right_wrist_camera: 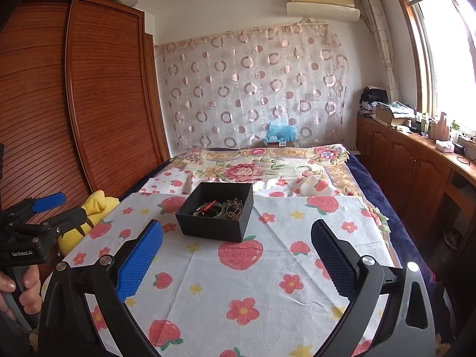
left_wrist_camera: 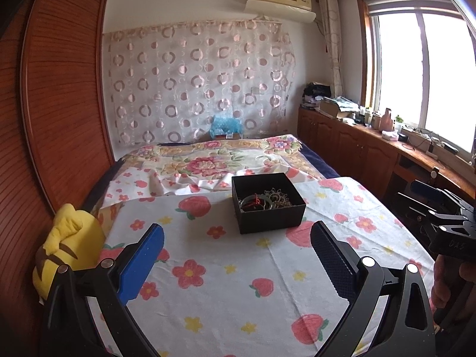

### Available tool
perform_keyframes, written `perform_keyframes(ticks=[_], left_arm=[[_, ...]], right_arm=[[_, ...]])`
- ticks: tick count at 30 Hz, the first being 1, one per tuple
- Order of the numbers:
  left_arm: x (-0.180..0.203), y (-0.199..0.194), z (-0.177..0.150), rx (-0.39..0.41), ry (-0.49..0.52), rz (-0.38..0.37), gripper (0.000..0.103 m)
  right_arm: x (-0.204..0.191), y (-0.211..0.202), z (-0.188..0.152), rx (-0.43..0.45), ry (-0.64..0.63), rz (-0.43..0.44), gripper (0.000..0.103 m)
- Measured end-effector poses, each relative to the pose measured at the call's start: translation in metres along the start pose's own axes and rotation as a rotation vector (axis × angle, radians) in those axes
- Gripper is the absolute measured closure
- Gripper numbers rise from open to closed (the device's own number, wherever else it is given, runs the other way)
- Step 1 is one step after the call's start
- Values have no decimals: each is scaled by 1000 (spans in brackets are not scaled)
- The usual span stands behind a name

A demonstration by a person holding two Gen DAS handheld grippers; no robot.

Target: Organize jewelry

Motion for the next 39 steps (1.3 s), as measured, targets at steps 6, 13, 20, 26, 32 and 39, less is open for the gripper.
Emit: perform_keyframes(ticks=[6, 13, 20, 26, 32, 39], left_arm=[[0, 0, 0, 0, -1, 0, 8], [0, -1, -1, 0, -2, -1, 8], [0, -2, -1, 1, -1, -2, 8], [4, -3, -3, 6, 2, -1, 8], [8, -4, -3, 9, 2, -3, 8], [7, -4, -3, 8, 1, -2, 8]], right_arm=[[0, 0, 0, 2, -1, 0, 3], [-2, 1, -2, 1, -2, 2, 3], [-2, 1, -2, 1, 1, 1, 3], [-2, 0, -3, 1, 3, 2, 3], [-1, 0, -2, 2, 0, 2, 3], [-2, 0, -2, 2, 0, 3, 3]])
Point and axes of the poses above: each gripper's, at about its wrist camera, not at the fingertips, and y roughly the way its jaws point, x to its right, z to its top, the point moved 4 cm from there along y, roughly the way its jaws point, and after that the axes turned 9 degrees about -x, right-handed, at the moved point
